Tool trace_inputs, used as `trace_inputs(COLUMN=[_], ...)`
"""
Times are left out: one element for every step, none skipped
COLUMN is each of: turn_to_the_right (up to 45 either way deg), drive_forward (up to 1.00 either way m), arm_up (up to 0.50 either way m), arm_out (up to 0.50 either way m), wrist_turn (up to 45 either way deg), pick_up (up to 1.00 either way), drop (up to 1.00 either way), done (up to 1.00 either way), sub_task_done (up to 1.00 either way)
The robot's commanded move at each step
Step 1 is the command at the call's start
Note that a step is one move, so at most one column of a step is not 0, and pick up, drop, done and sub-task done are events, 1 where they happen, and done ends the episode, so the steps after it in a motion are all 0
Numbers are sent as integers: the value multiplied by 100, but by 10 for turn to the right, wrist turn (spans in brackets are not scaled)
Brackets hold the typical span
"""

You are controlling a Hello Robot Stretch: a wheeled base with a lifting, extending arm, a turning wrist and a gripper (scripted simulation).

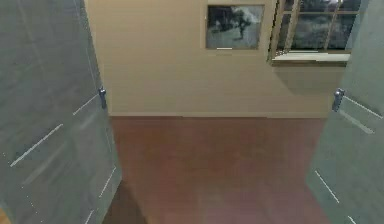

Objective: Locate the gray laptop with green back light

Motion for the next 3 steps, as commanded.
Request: trace_inputs(turn_to_the_right=[450, 240, 0], drive_forward=[0, 0, 20], arm_up=[0, 0, 0], arm_out=[0, 0, 0], wrist_turn=[0, 0, 0], pick_up=[0, 0, 0], drop=[0, 0, 0], done=[0, 0, 0], sub_task_done=[0, 0, 0])
